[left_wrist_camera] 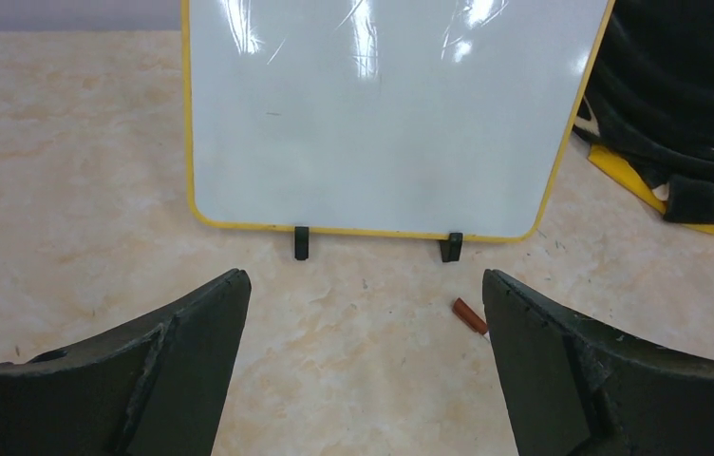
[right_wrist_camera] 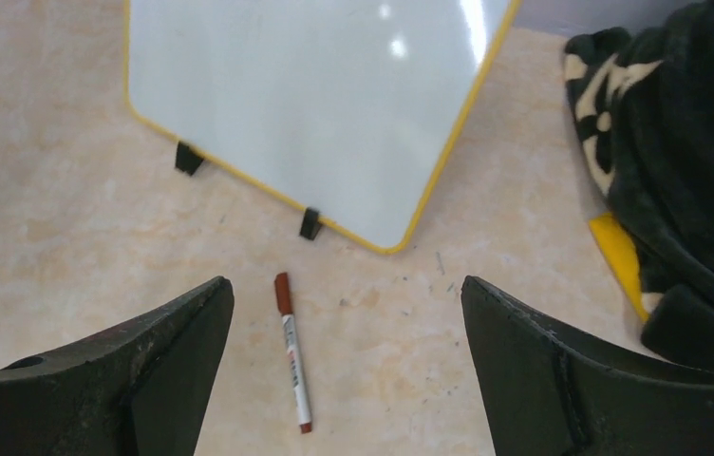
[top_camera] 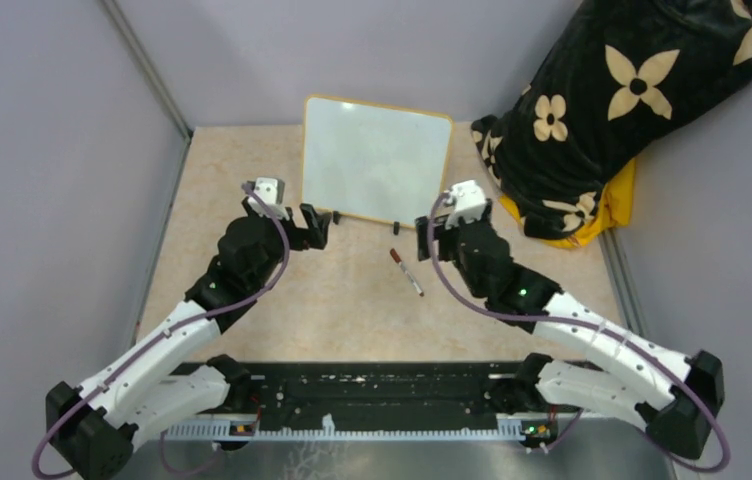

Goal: Write a sentence on the whiteboard
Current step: Move the whiteboard stand to the center of the board.

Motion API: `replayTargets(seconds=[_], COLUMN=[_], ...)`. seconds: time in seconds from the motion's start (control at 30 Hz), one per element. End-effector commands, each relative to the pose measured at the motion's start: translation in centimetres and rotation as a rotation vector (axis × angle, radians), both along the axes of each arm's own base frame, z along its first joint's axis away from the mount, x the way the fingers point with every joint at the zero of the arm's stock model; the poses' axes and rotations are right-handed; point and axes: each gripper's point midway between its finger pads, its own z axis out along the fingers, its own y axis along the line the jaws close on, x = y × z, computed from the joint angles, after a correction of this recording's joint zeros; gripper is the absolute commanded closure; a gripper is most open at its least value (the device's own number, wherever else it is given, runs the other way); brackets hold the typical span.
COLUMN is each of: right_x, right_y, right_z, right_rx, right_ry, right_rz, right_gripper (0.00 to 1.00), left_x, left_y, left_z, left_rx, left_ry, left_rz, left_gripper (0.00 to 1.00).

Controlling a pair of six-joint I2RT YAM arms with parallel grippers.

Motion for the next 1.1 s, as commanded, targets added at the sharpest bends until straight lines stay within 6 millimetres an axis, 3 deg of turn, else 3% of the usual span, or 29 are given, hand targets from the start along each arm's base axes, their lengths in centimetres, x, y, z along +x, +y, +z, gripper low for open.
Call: replayTargets(seconds=[0.0,0.27,0.4,0.57,0.77,1.07], right_x=[-1.1,-1.8,-1.5,0.7,3.5,3.5], right_y=[3.1,5.9,7.4,6.6,5.1,5.3], right_z=[-1.6,-9.7,-12.3,-13.0,-12.3,-13.5], right_rx=[-0.185,-0.117,-0.045,0.067,0.255,0.220], right_ry=[0.030,0.273,0.364,0.397,0.386,0.396], right_rz=[0.031,0.059,0.102,0.035,0.019,0.039], right_gripper=[0.10,0.12,0.18,0.23,0.28,0.30], left_x=[-0.4,-0.3,-0.3,-0.3,-0.3,-0.3], left_y=[-0.2,0.3,0.4,0.4,0.2,0.1], left_z=[1.6,1.8,1.9,1.9,1.6,1.6], left_rx=[-0.025,-0.037,-0.034,-0.035,-0.031,-0.027], left_ry=[-0.082,-0.084,-0.082,-0.081,-0.074,-0.070], left_rz=[-0.027,0.002,0.004,0.007,0.000,-0.003], left_gripper=[0.01,0.01,0.01,0.01,0.01,0.01])
